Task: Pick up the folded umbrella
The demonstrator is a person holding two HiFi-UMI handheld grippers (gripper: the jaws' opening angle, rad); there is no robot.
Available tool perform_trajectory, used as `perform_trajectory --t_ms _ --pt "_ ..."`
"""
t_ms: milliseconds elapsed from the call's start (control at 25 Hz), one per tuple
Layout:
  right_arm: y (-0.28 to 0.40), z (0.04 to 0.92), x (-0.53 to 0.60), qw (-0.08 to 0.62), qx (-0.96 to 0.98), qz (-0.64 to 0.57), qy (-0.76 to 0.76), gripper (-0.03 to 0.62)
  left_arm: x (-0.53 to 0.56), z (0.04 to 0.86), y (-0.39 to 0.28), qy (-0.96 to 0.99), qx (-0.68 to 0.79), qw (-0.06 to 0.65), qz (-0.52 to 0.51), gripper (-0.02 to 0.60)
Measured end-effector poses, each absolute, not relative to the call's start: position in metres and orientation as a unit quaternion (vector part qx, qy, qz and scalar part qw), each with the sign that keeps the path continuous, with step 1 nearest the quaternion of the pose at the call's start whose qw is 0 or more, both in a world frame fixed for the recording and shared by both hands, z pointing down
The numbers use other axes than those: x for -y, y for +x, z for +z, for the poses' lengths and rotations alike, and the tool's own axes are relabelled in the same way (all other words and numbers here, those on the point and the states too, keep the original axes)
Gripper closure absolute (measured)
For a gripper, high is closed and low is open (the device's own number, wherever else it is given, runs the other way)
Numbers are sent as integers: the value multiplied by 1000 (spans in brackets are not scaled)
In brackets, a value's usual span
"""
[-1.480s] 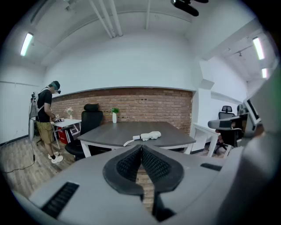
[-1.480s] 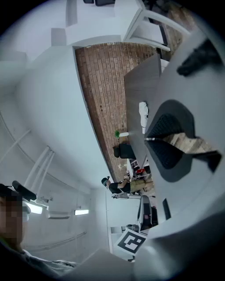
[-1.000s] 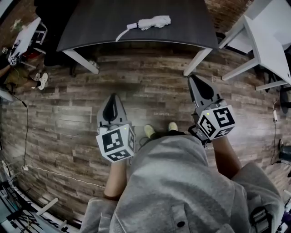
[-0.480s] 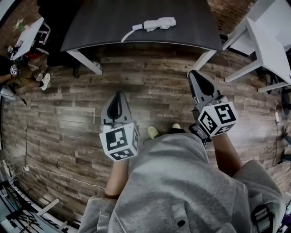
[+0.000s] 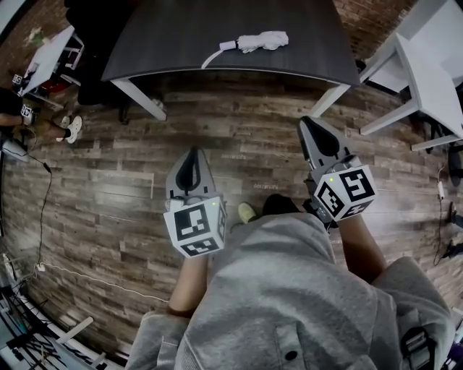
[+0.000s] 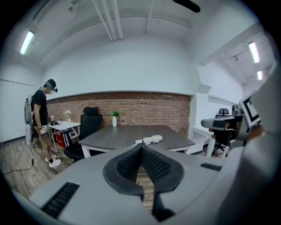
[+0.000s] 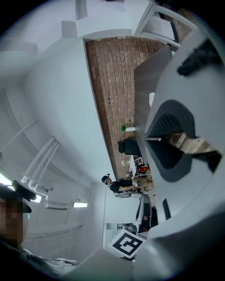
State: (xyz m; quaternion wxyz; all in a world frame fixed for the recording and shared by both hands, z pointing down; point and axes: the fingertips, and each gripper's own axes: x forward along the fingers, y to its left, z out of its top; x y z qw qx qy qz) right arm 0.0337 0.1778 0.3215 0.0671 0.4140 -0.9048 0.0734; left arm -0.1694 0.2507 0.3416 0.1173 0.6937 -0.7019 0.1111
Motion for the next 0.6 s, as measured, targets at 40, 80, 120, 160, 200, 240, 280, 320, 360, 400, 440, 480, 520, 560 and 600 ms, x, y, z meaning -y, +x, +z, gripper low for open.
perform_trajectory --t_ms 40,80,120,160,200,240,280,320,360,400,440,480,520,560,600 --pt "32 322 -179 68 905 74 413 562 -251 343 -170 694 701 118 111 566" --pt "31 323 -180 69 905 73 412 562 -252 344 -171 694 701 119 112 566" --pt "30 324 -181 70 905 73 412 563 -253 345 -172 694 701 120 112 566" --pt "29 324 -182 71 906 73 412 562 -254 346 -172 694 701 121 113 566" --pt "29 325 -183 71 905 73 412 562 -255 346 -172 694 700 121 114 566" --pt "28 325 -185 70 905 73 412 563 -256 346 -172 695 699 120 115 566" --pt "28 325 -186 70 905 73 412 563 -258 346 -172 696 699 120 115 566" --pt "27 325 -188 70 905 74 412 562 -259 346 -172 697 698 121 115 566" --pt "27 325 -190 71 905 74 412 563 -260 347 -172 697 697 123 114 566" --pt "26 325 -191 72 906 73 411 563 -261 347 -173 698 697 124 112 566" --pt "24 325 -191 73 906 71 411 563 -261 347 -174 698 697 124 111 566" --pt "24 325 -191 74 906 71 411 562 -260 347 -174 698 696 124 110 566" --pt "23 325 -191 74 906 70 411 563 -260 346 -174 699 696 124 110 566" --pt "24 324 -192 73 906 70 411 563 -260 346 -174 699 696 123 109 566" --pt "24 324 -192 73 906 69 411 563 -261 346 -173 699 696 122 109 566"
